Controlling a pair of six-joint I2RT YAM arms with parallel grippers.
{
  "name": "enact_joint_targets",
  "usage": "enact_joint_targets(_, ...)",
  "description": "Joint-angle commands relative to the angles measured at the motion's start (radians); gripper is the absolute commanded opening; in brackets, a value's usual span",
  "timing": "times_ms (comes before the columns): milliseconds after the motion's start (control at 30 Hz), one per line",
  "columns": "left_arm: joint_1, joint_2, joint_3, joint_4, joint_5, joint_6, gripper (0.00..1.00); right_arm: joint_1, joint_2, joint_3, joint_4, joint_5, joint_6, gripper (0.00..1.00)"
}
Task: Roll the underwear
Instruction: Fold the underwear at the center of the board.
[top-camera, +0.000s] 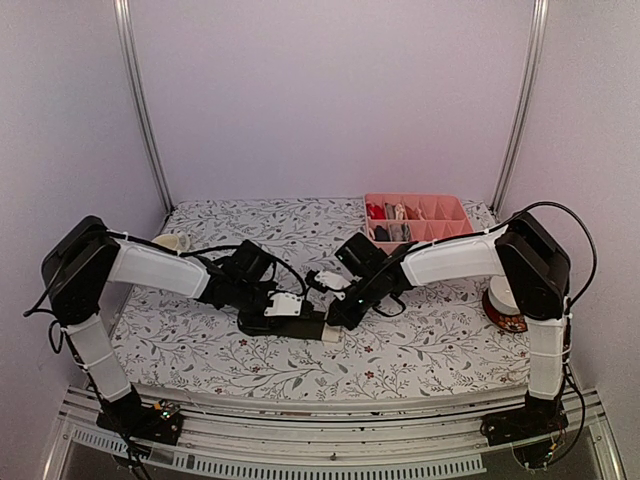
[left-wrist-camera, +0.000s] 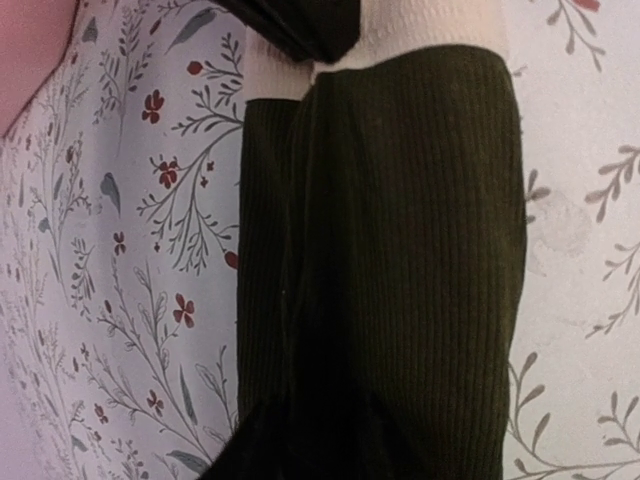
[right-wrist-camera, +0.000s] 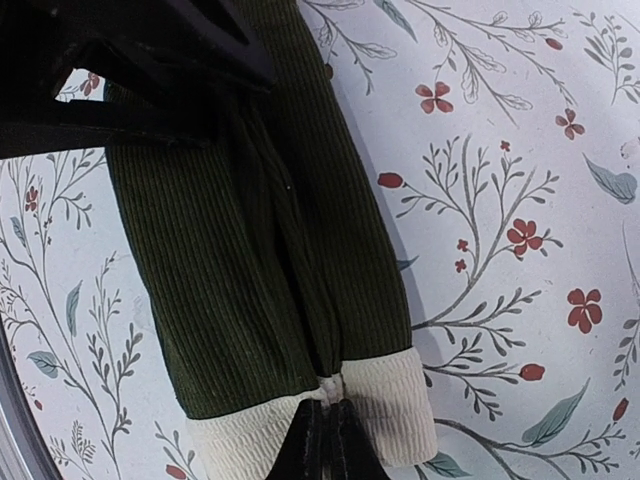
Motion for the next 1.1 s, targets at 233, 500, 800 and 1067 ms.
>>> enact_joint_targets(233,0.042,-0.002,0.003,0.112,-0.084,-0.079,0.75,-0.001,0.040,0.000,-0.025,0.074,-0.007,0.03)
enact_joint_targets(500,0.068,-0.011,-0.040,0.265,-0.164,-0.125,0.80,-0.001,0.048,-0.003,-0.023,0.070,-0.010,0.03)
enact_joint_targets(800,0.085,0.011,-0.064,0.329,-0.179,-0.146,0.81,0.000,0.053,-0.004,-0.026,0.074,-0.018,0.03)
enact_joint_targets(1067,0.119,0.000,-0.088,0.415,-0.240,-0.178,0.86,-0.001,0.053,-0.007,-0.030,0.079,-0.024,0.03)
